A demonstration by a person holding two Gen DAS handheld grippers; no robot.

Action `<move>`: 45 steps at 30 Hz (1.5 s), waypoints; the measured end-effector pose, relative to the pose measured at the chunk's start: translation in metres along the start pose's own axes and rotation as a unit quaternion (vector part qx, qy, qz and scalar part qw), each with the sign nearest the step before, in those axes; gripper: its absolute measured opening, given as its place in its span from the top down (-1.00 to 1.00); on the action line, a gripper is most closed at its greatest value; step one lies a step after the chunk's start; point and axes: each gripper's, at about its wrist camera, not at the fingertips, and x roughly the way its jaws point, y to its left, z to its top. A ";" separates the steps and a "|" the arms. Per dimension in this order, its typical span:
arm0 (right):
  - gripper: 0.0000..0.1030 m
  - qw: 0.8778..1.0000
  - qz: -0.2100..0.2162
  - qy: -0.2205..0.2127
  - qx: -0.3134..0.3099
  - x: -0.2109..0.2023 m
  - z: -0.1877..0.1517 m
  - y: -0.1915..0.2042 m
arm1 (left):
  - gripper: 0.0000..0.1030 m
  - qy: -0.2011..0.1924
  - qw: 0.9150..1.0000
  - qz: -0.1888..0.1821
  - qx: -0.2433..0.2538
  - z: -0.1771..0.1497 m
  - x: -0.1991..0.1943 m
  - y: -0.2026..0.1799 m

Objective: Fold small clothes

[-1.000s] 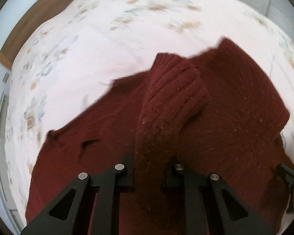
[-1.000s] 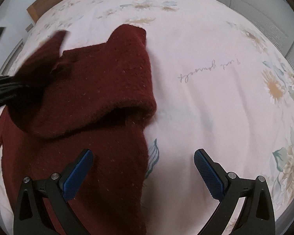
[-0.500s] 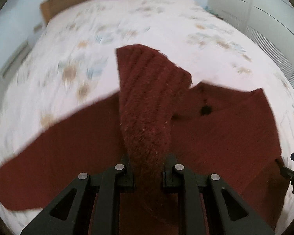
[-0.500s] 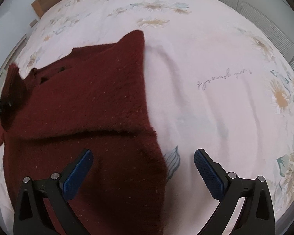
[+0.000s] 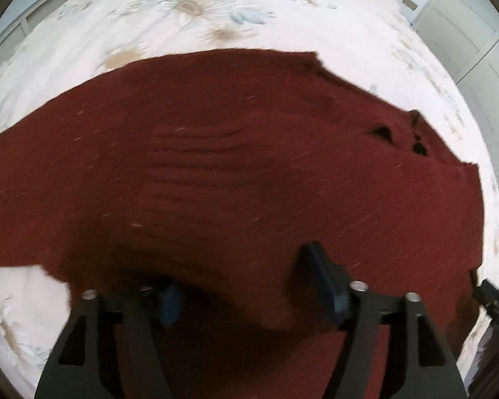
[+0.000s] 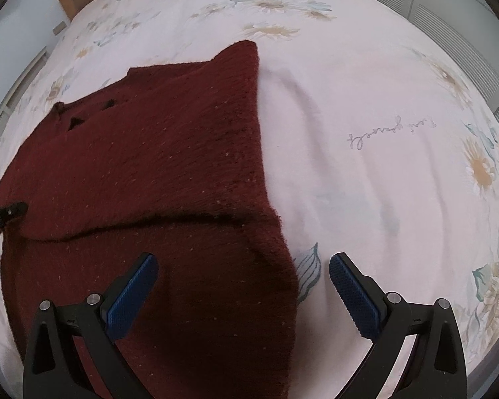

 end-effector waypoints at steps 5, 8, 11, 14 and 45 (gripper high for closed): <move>-0.99 1.000 -0.008 -0.007 -0.024 -0.007 0.006 0.018 | -0.60 0.006 1.000 0.018 0.003 -0.009 -0.021 0.006; -0.99 0.999 -0.002 -0.020 -0.044 -0.017 0.014 0.036 | -0.97 -0.010 1.000 0.019 -0.005 -0.006 -0.040 0.007; -0.99 0.997 0.004 -0.035 -0.068 -0.026 0.025 0.060 | -0.98 -0.038 0.999 0.007 -0.006 0.010 -0.058 0.012; -0.99 0.995 0.011 -0.043 -0.090 -0.027 0.035 0.086 | -0.98 -0.057 0.998 -0.004 0.005 0.012 -0.071 -0.007; -0.99 0.993 -0.038 -0.048 -0.097 0.044 0.027 0.072 | -0.99 -0.066 0.991 0.058 0.099 -0.044 -0.002 0.031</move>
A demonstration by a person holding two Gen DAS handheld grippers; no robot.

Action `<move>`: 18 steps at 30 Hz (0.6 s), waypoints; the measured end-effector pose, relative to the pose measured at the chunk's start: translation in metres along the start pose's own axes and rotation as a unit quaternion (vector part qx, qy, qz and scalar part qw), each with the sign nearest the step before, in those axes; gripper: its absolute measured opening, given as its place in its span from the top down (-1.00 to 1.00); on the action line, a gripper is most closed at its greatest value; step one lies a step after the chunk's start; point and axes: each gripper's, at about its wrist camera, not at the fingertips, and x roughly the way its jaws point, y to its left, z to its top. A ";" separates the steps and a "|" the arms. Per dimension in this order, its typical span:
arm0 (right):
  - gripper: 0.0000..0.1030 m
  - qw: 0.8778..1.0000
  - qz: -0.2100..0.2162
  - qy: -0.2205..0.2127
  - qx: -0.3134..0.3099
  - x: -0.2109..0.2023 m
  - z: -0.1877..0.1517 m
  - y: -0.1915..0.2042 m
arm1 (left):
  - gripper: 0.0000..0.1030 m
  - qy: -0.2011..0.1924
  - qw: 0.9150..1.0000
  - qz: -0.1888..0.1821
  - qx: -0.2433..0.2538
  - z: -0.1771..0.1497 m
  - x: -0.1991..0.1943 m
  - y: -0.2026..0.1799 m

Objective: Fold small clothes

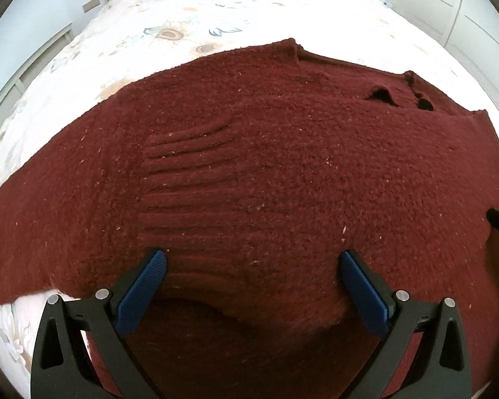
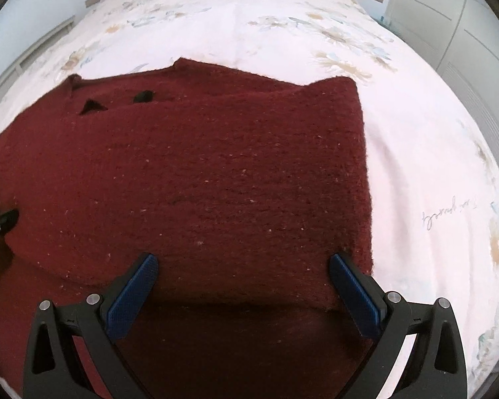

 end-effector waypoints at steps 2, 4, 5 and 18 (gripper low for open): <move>-0.99 1.000 0.004 0.001 0.006 -0.007 0.001 0.003 | -0.99 0.003 1.000 0.003 0.000 0.000 -0.001 0.002; -0.99 1.000 0.011 0.006 0.012 -0.015 -0.002 0.003 | -0.99 0.011 1.000 0.002 -0.002 0.002 0.000 0.004; -0.99 1.000 0.012 0.005 0.013 -0.020 -0.004 0.003 | -0.99 0.015 1.000 -0.001 -0.001 0.003 -0.002 0.006; -0.99 0.999 0.022 -0.017 0.022 -0.090 -0.031 0.006 | -0.98 -0.036 0.991 -0.016 -0.129 0.009 -0.101 0.120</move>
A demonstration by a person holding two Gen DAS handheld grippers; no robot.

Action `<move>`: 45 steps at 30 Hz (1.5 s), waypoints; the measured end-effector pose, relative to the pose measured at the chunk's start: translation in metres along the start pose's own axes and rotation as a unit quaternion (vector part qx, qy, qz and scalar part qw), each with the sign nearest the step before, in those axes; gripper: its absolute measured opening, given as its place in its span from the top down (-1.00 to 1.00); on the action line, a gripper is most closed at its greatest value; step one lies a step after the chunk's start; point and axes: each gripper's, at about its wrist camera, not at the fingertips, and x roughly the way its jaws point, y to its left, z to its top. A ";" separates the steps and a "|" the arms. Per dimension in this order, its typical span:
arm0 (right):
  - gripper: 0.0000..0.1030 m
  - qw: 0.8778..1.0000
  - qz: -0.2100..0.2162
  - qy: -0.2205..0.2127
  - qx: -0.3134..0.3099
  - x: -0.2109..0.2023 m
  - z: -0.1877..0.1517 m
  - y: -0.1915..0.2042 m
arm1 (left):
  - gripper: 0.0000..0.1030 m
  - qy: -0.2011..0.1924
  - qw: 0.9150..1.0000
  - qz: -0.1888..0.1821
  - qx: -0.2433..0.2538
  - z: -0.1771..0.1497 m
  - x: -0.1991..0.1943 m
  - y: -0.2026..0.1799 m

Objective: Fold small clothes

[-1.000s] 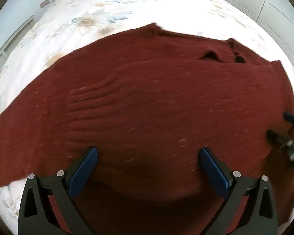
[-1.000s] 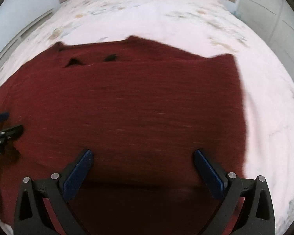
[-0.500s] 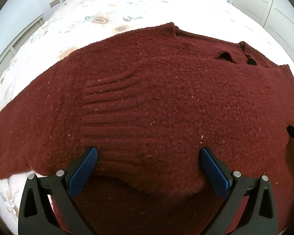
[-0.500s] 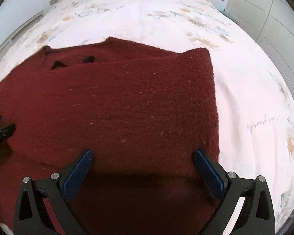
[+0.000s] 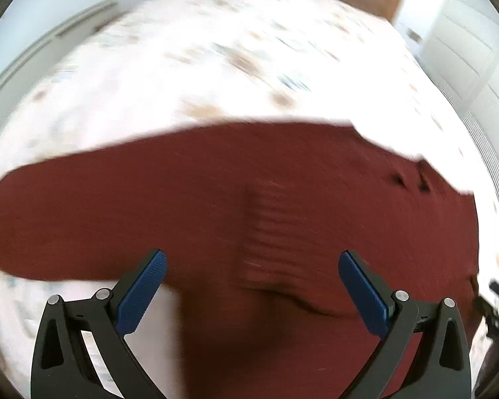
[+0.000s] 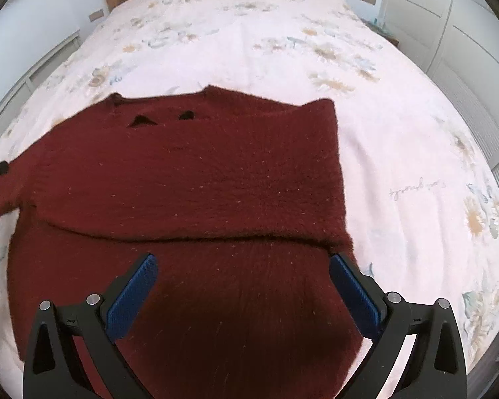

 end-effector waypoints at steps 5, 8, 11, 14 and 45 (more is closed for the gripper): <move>-0.99 1.000 0.007 -0.014 0.009 -0.019 -0.002 0.004 | -0.98 -0.023 0.996 0.043 -0.076 0.013 -0.040 0.096; -0.99 1.000 0.004 -0.017 0.008 -0.025 -0.002 0.004 | -0.98 -0.029 0.989 0.073 -0.128 0.010 -0.048 0.142; -0.99 1.000 -0.002 -0.015 0.010 -0.021 -0.004 -0.002 | -0.98 -0.017 0.979 0.102 -0.174 0.003 -0.044 0.189; -0.99 1.000 -0.018 0.002 0.025 -0.012 -0.008 -0.010 | -0.98 -0.006 0.967 0.124 -0.224 -0.007 -0.035 0.232; -0.99 0.999 -0.015 0.013 0.041 -0.004 -0.016 -0.025 | 0.75 0.017 0.981 0.109 -0.162 -0.028 -0.090 0.277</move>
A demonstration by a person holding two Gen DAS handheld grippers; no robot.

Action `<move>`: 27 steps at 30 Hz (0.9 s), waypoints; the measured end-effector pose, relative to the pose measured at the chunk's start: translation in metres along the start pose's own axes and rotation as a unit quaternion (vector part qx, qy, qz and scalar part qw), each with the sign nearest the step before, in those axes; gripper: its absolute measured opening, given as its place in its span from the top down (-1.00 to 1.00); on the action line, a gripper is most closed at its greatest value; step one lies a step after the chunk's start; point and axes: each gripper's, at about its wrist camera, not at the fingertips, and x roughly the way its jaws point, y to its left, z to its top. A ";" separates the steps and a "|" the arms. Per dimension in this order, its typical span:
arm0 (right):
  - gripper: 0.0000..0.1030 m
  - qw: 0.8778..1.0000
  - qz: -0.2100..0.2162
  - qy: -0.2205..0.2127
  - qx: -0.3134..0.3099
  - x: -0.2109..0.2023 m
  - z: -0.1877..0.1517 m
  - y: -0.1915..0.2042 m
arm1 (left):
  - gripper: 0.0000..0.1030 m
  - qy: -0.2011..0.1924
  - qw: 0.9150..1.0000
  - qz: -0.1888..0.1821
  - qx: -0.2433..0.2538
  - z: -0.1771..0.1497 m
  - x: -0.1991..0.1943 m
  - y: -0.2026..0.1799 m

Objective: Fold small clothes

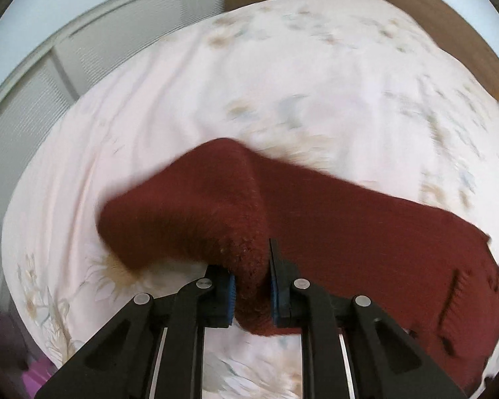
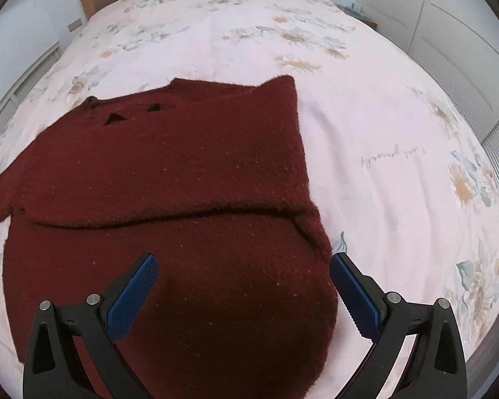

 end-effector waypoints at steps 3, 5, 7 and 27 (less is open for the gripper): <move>-0.99 1.000 0.011 -0.010 0.001 -0.006 0.005 0.002 | 0.76 -0.008 0.999 -0.026 0.038 -0.005 -0.023 -0.030; -0.99 1.000 0.019 -0.017 0.003 -0.009 0.010 0.004 | 0.76 -0.010 0.997 -0.050 0.059 -0.014 -0.038 -0.053; -0.99 1.000 0.021 -0.022 0.001 -0.012 0.014 0.005 | 0.76 -0.012 0.994 -0.072 0.078 -0.021 -0.052 -0.079; -0.99 0.998 0.014 -0.052 0.011 -0.028 0.033 -0.021 | 0.78 -0.015 0.946 -0.186 0.264 -0.076 -0.025 -0.383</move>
